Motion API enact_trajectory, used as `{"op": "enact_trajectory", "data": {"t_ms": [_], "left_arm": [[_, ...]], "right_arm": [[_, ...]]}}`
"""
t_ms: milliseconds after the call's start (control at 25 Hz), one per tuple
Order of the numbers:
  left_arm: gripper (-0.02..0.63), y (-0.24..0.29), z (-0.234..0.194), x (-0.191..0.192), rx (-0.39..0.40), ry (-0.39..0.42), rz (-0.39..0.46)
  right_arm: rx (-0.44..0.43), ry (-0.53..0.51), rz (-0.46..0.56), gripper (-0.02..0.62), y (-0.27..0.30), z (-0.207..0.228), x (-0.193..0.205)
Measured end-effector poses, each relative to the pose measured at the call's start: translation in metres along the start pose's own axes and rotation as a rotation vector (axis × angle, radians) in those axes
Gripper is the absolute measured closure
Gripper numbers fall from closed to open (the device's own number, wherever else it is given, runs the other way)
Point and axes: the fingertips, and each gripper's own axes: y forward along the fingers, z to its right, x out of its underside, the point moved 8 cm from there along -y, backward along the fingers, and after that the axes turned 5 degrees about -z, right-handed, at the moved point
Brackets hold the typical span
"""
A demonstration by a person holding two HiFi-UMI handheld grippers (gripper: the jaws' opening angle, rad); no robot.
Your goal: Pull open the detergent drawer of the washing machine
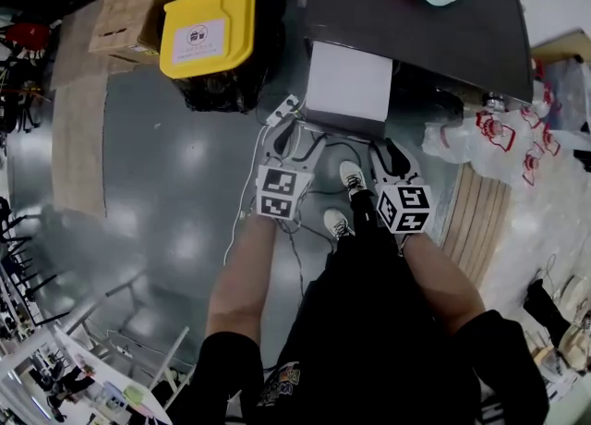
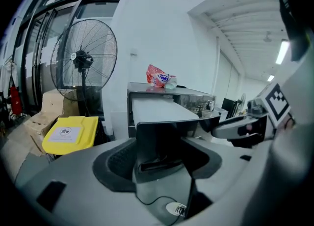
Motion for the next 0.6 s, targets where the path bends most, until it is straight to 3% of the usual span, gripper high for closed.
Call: {"op": "enact_trajectory", "data": {"t_ms": [80,160,280,600], "left_arm": [[0.337,-0.007,0.004,0.003,0.004,0.002,0.000],[0.357,-0.017,0.012,0.008,0.011,0.022,-0.012],[0.357,-0.034,0.025,0.013,0.007,0.061,-0.003],[0.427,-0.080,0.060,0.001,-0.007,0.055,0.115]], "right_arm": [[-0.015,0.018,-0.005,0.453,-0.002,0.001,-0.001],[-0.020,0.047,-0.010,0.402,-0.006,0.000,-0.003],[0.000,0.059,0.007,0.402,-0.019,-0.007,-0.006],[-0.039,-0.099,0.118,0.476,-0.073,-0.036,-0.025]]}}
